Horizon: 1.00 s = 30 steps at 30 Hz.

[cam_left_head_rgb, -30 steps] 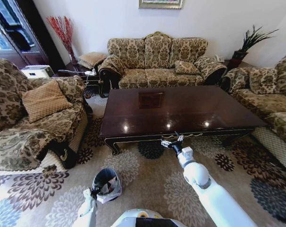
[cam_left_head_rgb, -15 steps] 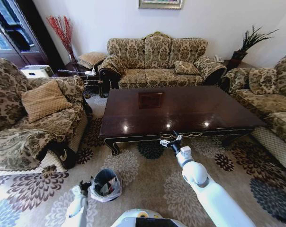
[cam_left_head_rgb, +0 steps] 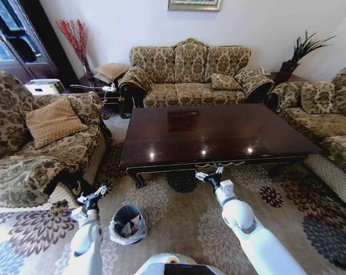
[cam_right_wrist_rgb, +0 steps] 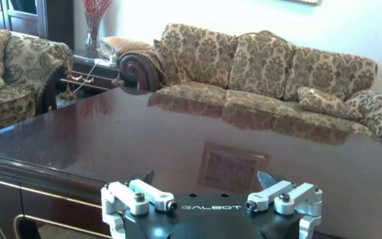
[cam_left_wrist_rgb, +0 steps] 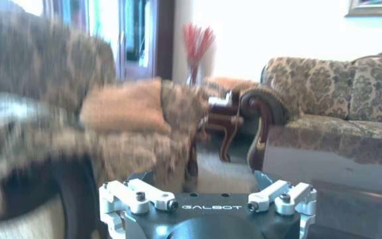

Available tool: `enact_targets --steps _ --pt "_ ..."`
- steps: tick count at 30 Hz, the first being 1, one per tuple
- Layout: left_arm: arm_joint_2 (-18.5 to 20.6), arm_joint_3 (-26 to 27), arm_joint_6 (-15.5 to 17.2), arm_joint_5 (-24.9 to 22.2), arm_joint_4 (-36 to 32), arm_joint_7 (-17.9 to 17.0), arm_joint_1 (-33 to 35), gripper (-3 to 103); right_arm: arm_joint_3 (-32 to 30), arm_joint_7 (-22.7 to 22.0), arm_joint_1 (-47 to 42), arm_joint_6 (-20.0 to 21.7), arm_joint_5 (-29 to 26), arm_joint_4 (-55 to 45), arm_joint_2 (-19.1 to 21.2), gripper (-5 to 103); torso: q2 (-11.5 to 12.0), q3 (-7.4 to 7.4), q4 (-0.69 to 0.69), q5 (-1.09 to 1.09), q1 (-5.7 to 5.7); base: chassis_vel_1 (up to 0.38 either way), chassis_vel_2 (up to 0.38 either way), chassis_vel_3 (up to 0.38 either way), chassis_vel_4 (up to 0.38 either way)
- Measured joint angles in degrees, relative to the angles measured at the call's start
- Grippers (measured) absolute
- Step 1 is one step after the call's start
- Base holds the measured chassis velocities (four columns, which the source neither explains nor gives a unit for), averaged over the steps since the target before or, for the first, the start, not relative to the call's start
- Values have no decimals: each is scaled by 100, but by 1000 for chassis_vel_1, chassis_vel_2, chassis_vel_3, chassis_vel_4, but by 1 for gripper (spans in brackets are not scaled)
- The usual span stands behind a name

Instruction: Move to the front of the table and place the trash on the table into the trash bin.

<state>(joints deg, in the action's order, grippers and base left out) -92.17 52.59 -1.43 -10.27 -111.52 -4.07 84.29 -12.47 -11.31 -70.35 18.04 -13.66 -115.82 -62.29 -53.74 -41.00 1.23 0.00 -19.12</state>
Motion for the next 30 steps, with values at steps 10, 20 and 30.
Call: enact_targets --steps 10,20,30 --pt "-9 -135 -5 155 -691 201 395 100 52 31 -119 -140 281 -14 -100 100 0 0 0 -1 0 -123 -124 132 124" --pt "-3 -225 -158 330 -590 271 434 100 16 16 -262 -205 351 -68 -106 100 0 0 -2 -2 0 -285 -301 292 269" --pt "-1 -219 -234 536 -537 284 409 100 13 8 -296 -217 367 -81 -110 100 0 -1 -1 3 0 -315 -338 362 365"
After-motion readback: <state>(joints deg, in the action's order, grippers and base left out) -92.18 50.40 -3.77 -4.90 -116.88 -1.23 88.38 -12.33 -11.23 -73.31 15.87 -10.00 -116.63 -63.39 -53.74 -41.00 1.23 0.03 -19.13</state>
